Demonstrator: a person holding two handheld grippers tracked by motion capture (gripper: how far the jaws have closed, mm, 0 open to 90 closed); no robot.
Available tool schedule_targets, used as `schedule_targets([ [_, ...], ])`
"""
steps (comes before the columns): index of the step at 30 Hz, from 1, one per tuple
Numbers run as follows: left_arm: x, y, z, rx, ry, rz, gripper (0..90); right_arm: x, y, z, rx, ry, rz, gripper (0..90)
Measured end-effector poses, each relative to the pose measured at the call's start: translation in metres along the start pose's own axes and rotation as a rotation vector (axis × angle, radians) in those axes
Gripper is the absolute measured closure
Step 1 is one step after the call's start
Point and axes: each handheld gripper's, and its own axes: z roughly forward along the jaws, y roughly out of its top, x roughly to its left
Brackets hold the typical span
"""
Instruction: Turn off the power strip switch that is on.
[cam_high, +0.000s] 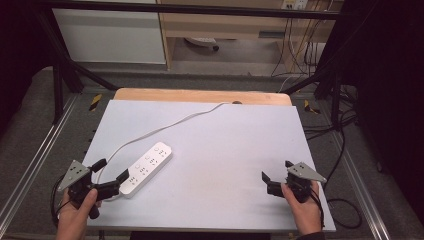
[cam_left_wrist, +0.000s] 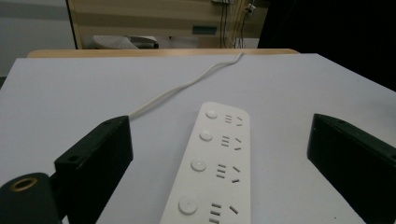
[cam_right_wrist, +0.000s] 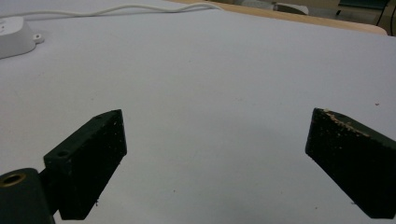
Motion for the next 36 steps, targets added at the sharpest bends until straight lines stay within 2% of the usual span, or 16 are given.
schedule_targets([
  [7,-0.002,0.01,0.004,-0.006,0.0,-0.004,7.2,0.0,0.001,0.0,-0.001,0.004,-0.014,5.2],
  [9,-0.002,0.021,0.01,0.001,-0.001,0.013,7.4,0.001,0.001,0.0,0.0,0.005,-0.015,5.2],
  [11,-0.002,0.029,0.015,0.01,0.004,0.055,7.7,0.001,0.001,-0.001,0.002,0.009,-0.018,4.9],
  [14,-0.002,0.037,0.023,-0.006,0.006,0.062,8.1,0.001,0.001,0.0,0.005,0.012,-0.017,4.7],
  [16,-0.002,0.038,0.025,-0.01,0.005,0.058,8.1,0.001,0.001,0.0,0.007,0.012,-0.018,4.5],
  [19,0.002,0.031,0.028,-0.032,-0.003,0.031,8.1,0.001,0.001,0.001,0.005,0.013,-0.02,4.4],
  [20,0.003,0.028,0.029,-0.034,-0.005,0.016,8.1,0.0,0.001,0.001,0.006,0.012,-0.017,4.4],
  [22,0.004,0.026,0.031,-0.027,-0.006,0.012,8.1,-0.002,0.001,0.004,0.001,0.015,-0.003,4.8],
  [23,0.004,0.023,0.032,-0.013,0.003,0.026,8.2,-0.003,0.001,0.005,-0.001,0.018,0.008,4.9],
  [25,0.004,0.021,0.032,-0.013,-0.004,0.021,8.2,-0.003,0.002,0.006,-0.007,0.017,0.022,5.3],
  [28,0.004,0.019,0.032,-0.007,-0.007,0.019,8.2,-0.002,0.003,0.007,-0.013,0.018,0.016,5.5],
  [32,0.0,0.015,0.036,0.022,-0.016,0.018,7.9,-0.001,0.003,0.008,0.007,0.032,0.016,4.9],
  [36,-0.004,0.014,0.038,0.036,-0.031,0.034,7.4,0.001,0.003,0.009,0.014,0.031,0.003,4.5],
])
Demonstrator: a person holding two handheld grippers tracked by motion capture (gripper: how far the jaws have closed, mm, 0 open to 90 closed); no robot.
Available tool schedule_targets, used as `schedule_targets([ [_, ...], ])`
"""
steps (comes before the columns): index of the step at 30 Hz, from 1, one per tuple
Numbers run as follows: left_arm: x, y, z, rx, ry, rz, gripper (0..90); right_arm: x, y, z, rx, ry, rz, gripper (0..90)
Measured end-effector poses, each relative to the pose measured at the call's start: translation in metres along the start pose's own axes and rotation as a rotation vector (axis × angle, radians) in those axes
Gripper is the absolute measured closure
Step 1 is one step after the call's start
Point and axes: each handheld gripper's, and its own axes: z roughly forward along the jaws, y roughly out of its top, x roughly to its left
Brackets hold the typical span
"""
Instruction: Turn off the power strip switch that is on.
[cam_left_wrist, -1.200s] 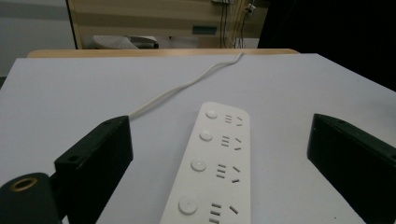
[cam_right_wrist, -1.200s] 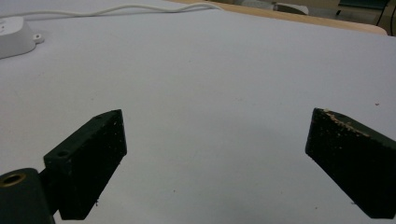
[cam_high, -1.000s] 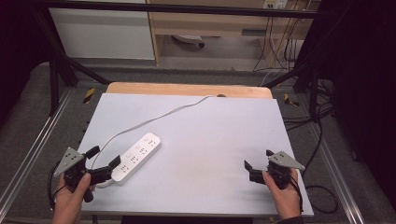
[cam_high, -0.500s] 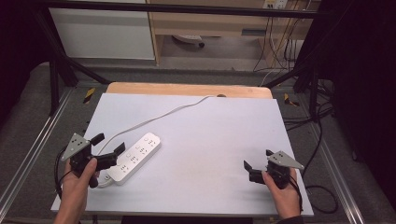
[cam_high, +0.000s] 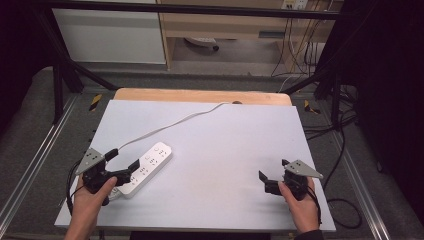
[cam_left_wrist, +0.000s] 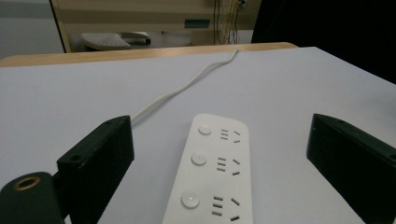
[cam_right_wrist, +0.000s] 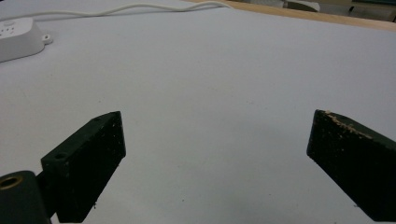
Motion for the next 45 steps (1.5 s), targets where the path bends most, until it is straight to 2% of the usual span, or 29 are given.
schedule_targets([
  [3,-0.001,-0.001,0.004,0.018,-0.009,-0.005,6.2,0.0,0.0,0.0,0.003,0.001,0.004,4.4],
  [4,-0.003,-0.002,0.007,0.036,-0.015,0.006,5.4,0.0,-0.001,0.001,0.007,0.008,-0.004,4.6],
  [12,-0.006,-0.005,0.013,0.045,-0.006,0.007,5.3,0.001,-0.001,0.001,0.005,0.007,-0.018,4.3],
  [21,-0.001,-0.008,0.017,0.054,0.011,-0.005,7.1,0.0,-0.001,0.002,0.009,0.004,-0.014,4.6],
  [23,0.0,-0.009,0.018,0.059,0.009,-0.012,7.6,0.0,-0.001,0.002,0.009,0.004,-0.014,4.6],
  [27,-0.002,-0.01,0.022,0.079,0.0,0.0,9.9,0.001,-0.001,0.003,0.011,0.002,-0.017,4.7],
  [30,-0.003,-0.011,0.024,0.091,-0.003,0.009,15.1,0.001,-0.001,0.003,0.012,0.001,-0.017,4.7],
  [31,-0.003,-0.012,0.025,0.093,-0.004,0.009,19.4,0.001,-0.002,0.003,0.018,0.002,-0.018,4.7],
  [35,-0.005,-0.012,0.027,0.101,-0.015,0.018,24.8,0.002,-0.002,0.003,0.018,0.002,-0.021,4.7],
  [36,-0.005,-0.012,0.026,0.099,-0.016,0.022,30.8,0.002,-0.002,0.003,0.021,0.002,-0.015,4.7],
  [39,-0.006,-0.012,0.027,0.098,-0.024,0.025,34.1,0.002,-0.002,0.004,0.021,0.001,-0.021,4.7],
  [41,-0.006,-0.013,0.027,0.1,-0.028,0.032,42.5,0.003,-0.002,0.004,0.022,0.003,-0.019,4.7],
  [45,-0.006,-0.013,0.027,0.108,-0.03,0.035,52.3,0.004,-0.002,0.005,0.024,0.003,-0.023,4.5],
])
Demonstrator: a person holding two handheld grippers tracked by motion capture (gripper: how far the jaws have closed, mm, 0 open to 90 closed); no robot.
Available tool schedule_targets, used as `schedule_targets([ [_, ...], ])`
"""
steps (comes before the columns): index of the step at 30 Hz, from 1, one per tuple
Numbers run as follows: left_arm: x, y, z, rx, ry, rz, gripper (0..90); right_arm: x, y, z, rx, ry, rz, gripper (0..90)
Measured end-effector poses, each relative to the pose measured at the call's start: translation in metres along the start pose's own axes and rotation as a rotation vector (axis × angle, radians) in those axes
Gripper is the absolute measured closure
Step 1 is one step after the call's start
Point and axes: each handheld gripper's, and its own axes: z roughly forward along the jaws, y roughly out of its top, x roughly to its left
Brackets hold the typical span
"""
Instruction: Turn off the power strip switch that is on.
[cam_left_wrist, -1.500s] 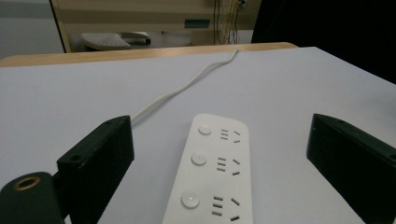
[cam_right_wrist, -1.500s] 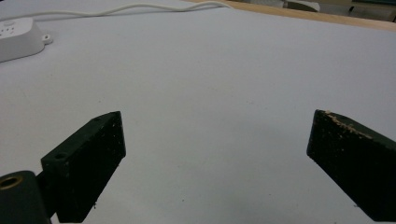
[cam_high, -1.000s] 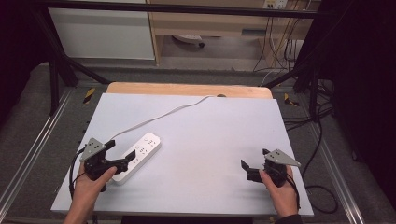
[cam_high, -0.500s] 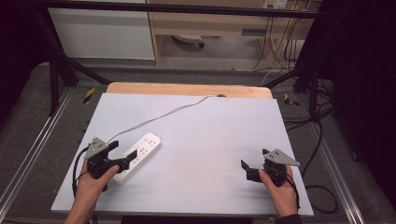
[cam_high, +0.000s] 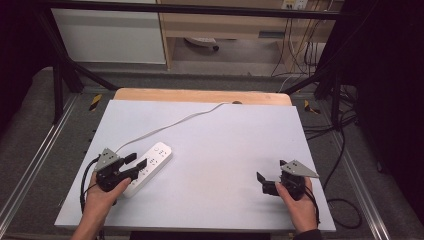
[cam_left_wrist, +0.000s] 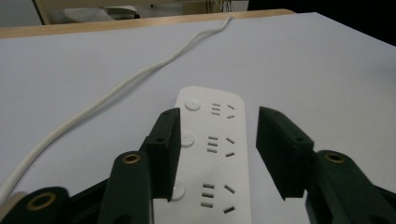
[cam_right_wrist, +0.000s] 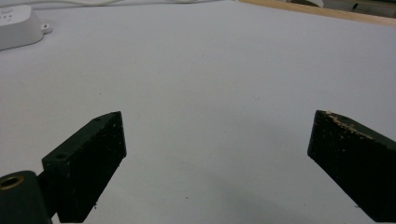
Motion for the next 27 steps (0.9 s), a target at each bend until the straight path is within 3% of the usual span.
schedule_targets([
  [10,0.005,-0.003,0.0,0.025,0.009,-0.022,74.4,0.0,0.0,0.0,0.007,-0.001,0.009,4.6],
  [14,0.008,-0.004,-0.001,0.034,-0.007,-0.029,80.3,0.0,0.0,0.001,0.01,-0.002,0.006,4.5],
  [27,0.011,-0.007,-0.001,0.071,-0.045,-0.057,90.0,0.001,-0.001,0.002,0.025,0.015,0.009,3.4],
])
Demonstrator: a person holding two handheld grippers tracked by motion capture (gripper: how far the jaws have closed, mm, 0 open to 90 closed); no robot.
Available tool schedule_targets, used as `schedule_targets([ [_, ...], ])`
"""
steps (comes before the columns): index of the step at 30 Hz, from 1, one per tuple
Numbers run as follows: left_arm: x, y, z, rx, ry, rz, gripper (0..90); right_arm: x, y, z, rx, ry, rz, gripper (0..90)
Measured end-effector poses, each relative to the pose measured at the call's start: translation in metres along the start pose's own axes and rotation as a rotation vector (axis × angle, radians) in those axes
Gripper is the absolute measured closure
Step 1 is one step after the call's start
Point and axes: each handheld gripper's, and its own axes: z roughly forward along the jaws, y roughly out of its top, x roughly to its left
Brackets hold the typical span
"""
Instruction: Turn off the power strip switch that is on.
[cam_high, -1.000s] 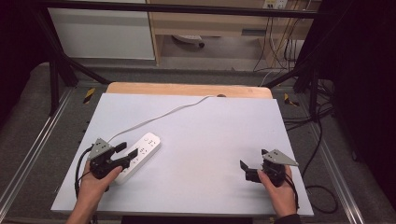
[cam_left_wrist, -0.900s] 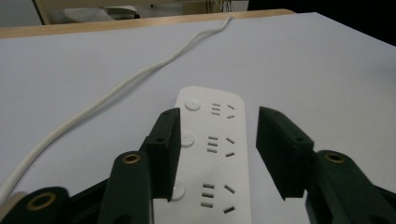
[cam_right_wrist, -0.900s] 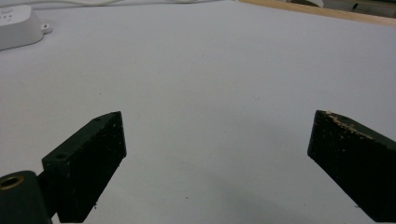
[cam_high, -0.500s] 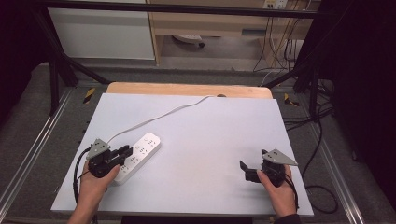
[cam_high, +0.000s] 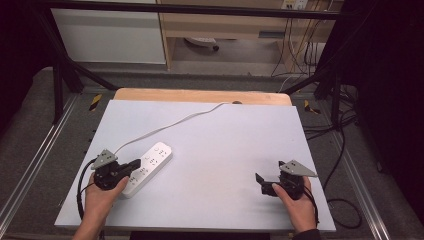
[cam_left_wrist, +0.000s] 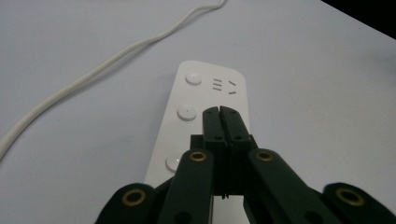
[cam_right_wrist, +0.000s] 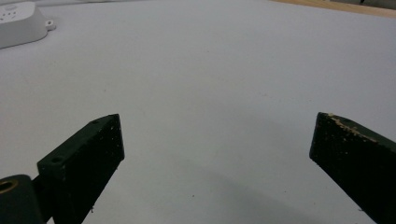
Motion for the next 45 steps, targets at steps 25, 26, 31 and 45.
schedule_targets([
  [25,0.019,0.001,0.008,0.031,0.059,0.036,90.0,0.002,0.001,0.002,0.056,0.021,-0.006,3.6],
  [26,0.018,0.0,0.008,0.034,0.056,0.039,90.0,0.002,0.001,0.002,0.056,0.021,-0.006,3.6],
  [31,0.014,0.0,0.011,0.057,0.06,0.074,90.0,0.002,0.001,0.002,0.059,0.025,-0.001,3.6],
  [45,0.013,-0.001,0.013,0.084,0.074,0.087,90.0,0.002,0.001,0.001,0.062,0.025,0.002,3.4],
])
